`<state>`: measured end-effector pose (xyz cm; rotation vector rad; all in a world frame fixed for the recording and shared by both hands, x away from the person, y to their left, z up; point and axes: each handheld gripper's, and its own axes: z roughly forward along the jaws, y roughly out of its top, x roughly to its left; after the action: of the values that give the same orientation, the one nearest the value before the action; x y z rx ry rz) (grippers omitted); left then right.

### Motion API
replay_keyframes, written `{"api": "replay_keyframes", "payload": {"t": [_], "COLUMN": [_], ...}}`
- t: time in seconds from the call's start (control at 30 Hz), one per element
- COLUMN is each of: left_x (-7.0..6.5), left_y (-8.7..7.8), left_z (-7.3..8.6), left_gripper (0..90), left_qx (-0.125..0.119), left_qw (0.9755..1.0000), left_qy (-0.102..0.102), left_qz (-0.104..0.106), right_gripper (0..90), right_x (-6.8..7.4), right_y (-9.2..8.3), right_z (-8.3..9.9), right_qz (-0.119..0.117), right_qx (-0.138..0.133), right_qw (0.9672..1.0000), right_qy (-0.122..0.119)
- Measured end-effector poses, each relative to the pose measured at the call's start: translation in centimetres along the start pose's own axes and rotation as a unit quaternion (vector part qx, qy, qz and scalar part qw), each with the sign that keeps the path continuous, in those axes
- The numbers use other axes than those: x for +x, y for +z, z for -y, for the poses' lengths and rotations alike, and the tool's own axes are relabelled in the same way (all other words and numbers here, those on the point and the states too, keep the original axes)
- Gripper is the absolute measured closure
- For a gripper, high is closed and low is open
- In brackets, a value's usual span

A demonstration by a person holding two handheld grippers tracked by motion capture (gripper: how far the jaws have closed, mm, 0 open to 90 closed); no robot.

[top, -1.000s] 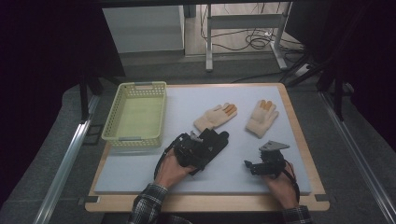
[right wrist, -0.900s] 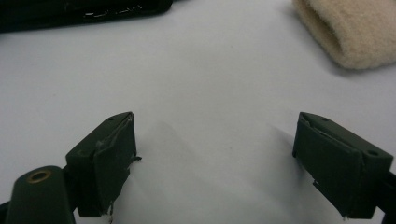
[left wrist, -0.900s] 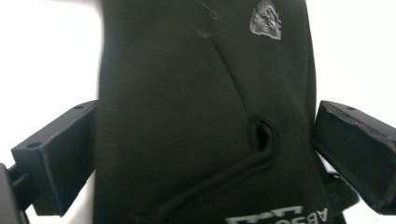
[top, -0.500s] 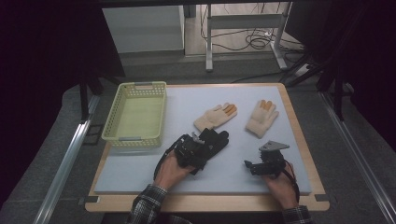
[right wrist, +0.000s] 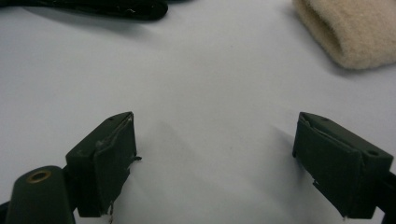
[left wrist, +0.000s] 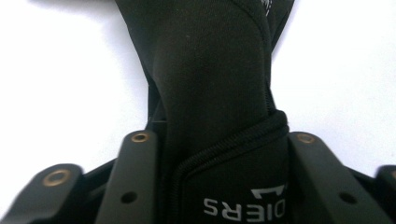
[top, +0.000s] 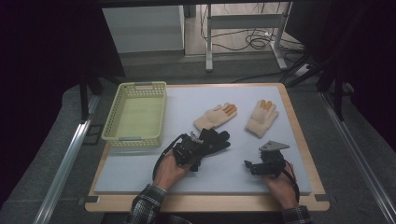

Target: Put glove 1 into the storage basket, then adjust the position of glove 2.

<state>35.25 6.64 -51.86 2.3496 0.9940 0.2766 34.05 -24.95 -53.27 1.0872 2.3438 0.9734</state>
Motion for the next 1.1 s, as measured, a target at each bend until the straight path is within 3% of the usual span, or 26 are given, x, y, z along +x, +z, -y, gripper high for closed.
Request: {"api": "replay_keyframes", "payload": {"t": [0.33,0.57,0.83,1.1], "left_x": [0.3,0.8,1.6,3.4], "left_y": [-0.9,-2.0,-4.2,-7.4], "left_z": [0.2,0.2,-1.3,-3.3], "left_gripper": [68.4,69.4,69.3,69.1], "left_qx": [-0.009,-0.013,-0.02,-0.037], "left_qw": [0.9998,0.9995,0.9993,0.9976], "left_qy": [-0.012,-0.024,-0.033,-0.053], "left_qz": [0.017,0.016,0.001,-0.025], "right_gripper": [13.1,13.1,13.1,13.1], "right_x": [0.0,0.0,0.0,0.0], "right_y": [0.0,0.0,0.0,0.0], "right_z": [0.0,0.0,0.0,0.0], "right_qz": [0.0,0.0,0.0,0.0], "right_qx": [0.0,0.0,0.0,0.0], "right_qw": [1.0,1.0,1.0,1.0], "right_qy": [0.0,0.0,-0.001,-0.001]}}
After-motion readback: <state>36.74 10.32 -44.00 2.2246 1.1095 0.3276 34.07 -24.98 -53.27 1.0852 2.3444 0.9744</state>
